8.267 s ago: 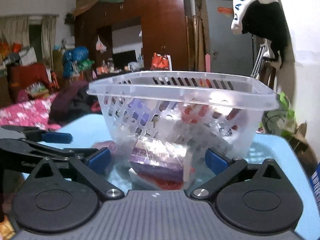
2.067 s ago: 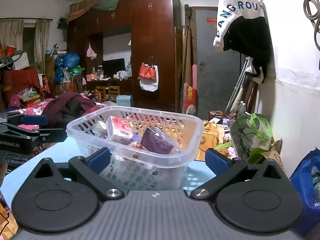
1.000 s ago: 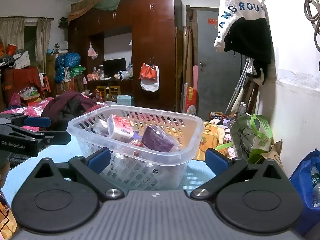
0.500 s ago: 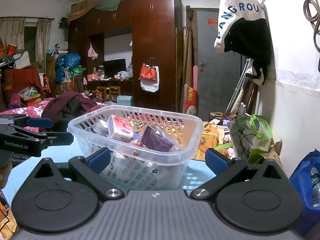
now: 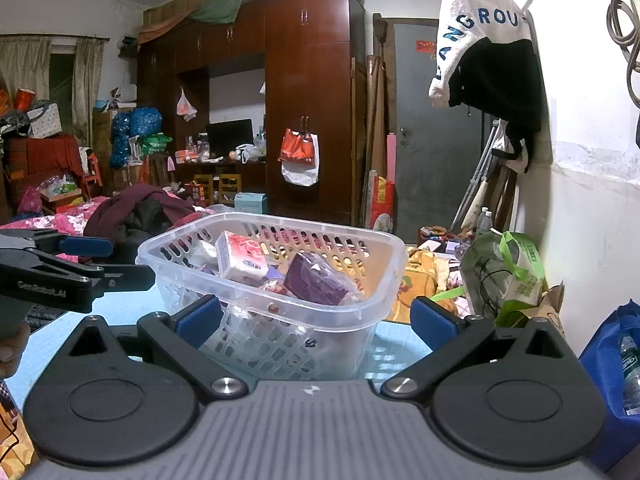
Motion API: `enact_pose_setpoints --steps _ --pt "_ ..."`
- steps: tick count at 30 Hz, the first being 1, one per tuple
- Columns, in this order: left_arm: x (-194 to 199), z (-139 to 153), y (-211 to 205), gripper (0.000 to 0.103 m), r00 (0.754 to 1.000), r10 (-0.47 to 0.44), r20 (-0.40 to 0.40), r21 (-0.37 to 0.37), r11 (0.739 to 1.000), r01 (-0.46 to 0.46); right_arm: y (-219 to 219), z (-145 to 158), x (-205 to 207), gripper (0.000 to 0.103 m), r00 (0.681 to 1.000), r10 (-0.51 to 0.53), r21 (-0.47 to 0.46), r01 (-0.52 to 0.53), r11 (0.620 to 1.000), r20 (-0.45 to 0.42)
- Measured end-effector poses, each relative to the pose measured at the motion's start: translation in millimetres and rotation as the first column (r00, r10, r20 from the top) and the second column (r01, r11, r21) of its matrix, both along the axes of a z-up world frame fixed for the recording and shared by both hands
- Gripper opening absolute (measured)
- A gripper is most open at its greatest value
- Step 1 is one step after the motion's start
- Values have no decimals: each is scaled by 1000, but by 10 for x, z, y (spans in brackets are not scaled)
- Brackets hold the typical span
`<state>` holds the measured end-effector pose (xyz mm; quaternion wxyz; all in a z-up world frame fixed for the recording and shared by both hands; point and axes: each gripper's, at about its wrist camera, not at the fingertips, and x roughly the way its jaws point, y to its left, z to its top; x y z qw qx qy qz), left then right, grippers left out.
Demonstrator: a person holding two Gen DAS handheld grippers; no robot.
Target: Organize objects
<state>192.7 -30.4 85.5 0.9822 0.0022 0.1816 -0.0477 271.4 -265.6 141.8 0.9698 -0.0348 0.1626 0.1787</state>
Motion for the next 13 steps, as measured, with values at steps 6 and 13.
enact_pose_setpoints --steps 6,13 --pt "10 3 -10 100 1000 0 6 -1 1000 0 -3 19 -6 103 1000 0 2 0 1000 3" --pt "95 20 -44 100 1000 -10 9 -31 999 10 6 48 -7 103 1000 -1 2 1 1000 10"
